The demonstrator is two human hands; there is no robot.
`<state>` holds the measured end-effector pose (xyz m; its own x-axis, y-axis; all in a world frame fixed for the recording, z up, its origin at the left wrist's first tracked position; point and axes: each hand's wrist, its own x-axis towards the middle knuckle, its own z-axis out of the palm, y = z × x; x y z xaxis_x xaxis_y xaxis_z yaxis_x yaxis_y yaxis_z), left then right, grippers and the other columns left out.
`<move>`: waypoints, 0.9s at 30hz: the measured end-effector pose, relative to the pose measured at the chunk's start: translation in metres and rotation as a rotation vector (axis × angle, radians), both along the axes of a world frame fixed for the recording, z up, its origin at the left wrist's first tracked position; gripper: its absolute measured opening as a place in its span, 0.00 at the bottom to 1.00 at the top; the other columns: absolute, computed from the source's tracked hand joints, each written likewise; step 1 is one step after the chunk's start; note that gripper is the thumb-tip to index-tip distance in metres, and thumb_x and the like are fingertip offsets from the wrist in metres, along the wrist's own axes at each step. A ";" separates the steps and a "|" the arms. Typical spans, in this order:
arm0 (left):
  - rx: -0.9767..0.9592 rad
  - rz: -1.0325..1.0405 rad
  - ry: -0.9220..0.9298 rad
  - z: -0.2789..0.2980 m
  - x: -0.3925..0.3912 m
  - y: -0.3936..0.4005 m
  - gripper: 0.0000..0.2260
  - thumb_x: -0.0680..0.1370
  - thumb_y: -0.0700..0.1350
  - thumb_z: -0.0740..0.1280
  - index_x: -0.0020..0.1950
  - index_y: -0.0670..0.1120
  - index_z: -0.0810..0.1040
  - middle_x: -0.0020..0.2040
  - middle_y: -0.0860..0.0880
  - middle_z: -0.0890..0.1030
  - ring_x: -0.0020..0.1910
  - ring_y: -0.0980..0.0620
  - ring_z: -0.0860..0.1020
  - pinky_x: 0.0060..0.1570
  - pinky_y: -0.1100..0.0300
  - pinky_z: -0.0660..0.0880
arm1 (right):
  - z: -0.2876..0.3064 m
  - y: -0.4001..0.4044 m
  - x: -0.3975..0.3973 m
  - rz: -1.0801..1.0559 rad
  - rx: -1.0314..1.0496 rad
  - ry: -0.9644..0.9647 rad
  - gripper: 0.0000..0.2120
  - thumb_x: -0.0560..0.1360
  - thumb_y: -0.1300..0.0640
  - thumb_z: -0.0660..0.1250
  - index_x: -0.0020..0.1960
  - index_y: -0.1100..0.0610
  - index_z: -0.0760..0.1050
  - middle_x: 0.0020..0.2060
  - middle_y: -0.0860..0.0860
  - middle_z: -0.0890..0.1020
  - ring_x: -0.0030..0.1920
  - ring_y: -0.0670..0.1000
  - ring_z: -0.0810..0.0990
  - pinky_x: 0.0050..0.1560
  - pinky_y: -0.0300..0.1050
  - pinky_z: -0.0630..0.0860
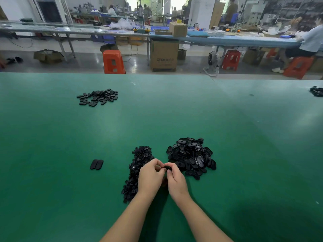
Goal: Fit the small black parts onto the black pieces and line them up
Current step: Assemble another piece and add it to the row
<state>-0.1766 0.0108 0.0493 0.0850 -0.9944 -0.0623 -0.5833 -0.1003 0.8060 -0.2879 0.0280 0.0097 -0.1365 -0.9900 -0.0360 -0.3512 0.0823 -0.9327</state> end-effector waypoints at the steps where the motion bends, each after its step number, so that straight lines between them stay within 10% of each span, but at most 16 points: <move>1: -0.006 0.008 -0.035 0.001 0.000 0.000 0.05 0.75 0.45 0.72 0.46 0.55 0.79 0.38 0.56 0.81 0.38 0.58 0.79 0.42 0.55 0.79 | 0.000 0.000 0.000 -0.004 0.003 -0.026 0.15 0.83 0.62 0.57 0.54 0.42 0.75 0.44 0.42 0.83 0.43 0.40 0.80 0.45 0.39 0.76; 4: -0.021 -0.027 -0.120 0.002 0.003 -0.004 0.12 0.75 0.49 0.73 0.59 0.54 0.81 0.46 0.55 0.82 0.46 0.55 0.80 0.48 0.58 0.77 | -0.001 0.000 -0.001 -0.008 0.013 -0.076 0.15 0.84 0.61 0.57 0.53 0.43 0.75 0.37 0.44 0.83 0.33 0.44 0.80 0.36 0.40 0.76; 13: 0.045 -0.083 -0.091 0.007 0.011 -0.012 0.04 0.73 0.47 0.76 0.42 0.51 0.82 0.38 0.56 0.82 0.41 0.58 0.79 0.41 0.64 0.73 | -0.001 0.000 0.000 -0.009 0.022 -0.048 0.11 0.84 0.58 0.57 0.51 0.43 0.73 0.39 0.49 0.83 0.36 0.53 0.81 0.40 0.53 0.77; 19: 0.073 -0.045 -0.043 0.007 0.020 -0.011 0.04 0.72 0.46 0.76 0.41 0.51 0.82 0.38 0.55 0.82 0.40 0.58 0.79 0.37 0.67 0.70 | 0.002 0.002 -0.001 0.032 -0.006 -0.062 0.13 0.83 0.57 0.62 0.49 0.39 0.79 0.38 0.45 0.84 0.31 0.46 0.79 0.35 0.43 0.79; 27: 0.072 -0.060 -0.030 0.008 0.019 -0.009 0.03 0.74 0.45 0.75 0.42 0.50 0.82 0.39 0.55 0.82 0.41 0.57 0.79 0.39 0.67 0.71 | -0.002 0.001 -0.001 0.001 0.009 -0.042 0.07 0.82 0.58 0.64 0.49 0.47 0.78 0.37 0.52 0.84 0.32 0.47 0.78 0.38 0.53 0.79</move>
